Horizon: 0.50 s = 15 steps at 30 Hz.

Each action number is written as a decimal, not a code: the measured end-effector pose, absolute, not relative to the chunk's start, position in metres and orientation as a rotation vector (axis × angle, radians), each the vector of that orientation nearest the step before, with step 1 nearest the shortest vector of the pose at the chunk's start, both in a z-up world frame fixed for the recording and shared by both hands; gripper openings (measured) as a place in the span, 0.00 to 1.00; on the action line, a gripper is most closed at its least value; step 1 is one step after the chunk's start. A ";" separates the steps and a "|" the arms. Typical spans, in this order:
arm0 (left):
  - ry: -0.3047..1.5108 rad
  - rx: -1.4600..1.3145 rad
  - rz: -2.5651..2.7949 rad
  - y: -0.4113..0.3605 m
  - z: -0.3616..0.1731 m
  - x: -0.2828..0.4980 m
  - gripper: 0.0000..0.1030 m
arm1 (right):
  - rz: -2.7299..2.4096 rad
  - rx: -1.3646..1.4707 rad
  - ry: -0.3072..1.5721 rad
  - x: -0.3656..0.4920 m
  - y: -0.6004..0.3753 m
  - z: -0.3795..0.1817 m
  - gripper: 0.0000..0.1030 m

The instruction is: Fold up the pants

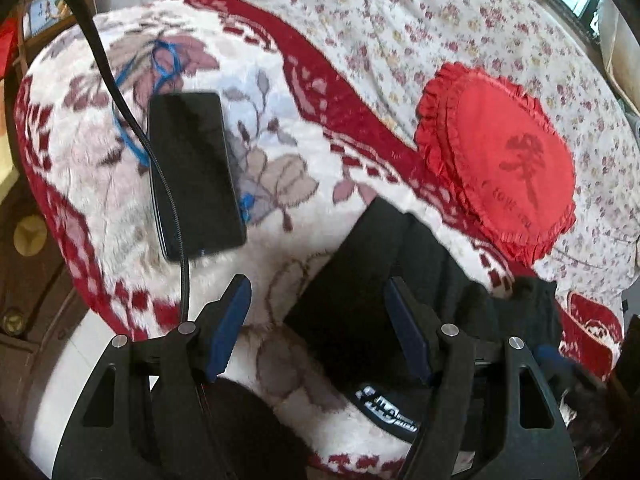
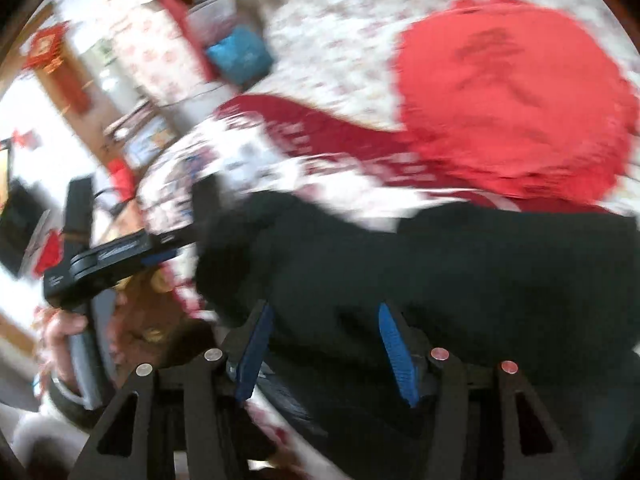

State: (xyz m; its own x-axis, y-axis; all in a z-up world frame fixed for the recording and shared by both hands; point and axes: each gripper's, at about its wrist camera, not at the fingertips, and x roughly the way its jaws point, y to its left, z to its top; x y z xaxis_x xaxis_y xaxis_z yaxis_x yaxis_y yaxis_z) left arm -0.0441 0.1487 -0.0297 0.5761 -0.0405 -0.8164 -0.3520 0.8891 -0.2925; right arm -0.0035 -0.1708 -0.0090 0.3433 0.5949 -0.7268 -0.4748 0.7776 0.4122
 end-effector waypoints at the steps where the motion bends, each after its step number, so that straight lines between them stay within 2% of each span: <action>1: 0.959 -0.458 0.183 0.147 -0.033 -0.045 0.68 | 0.659 0.155 1.004 -0.001 -0.188 -0.010 0.52; 9: 0.991 -0.498 0.122 0.131 -0.047 -0.033 0.68 | 0.317 0.368 1.016 0.022 -0.324 -0.037 0.52; 11: 0.993 -0.501 0.117 0.127 -0.047 -0.027 0.68 | 0.265 0.430 1.017 0.036 -0.347 -0.046 0.56; 15: 1.002 -0.486 0.114 0.121 -0.047 -0.018 0.68 | 0.201 0.509 1.058 0.062 -0.364 -0.066 0.56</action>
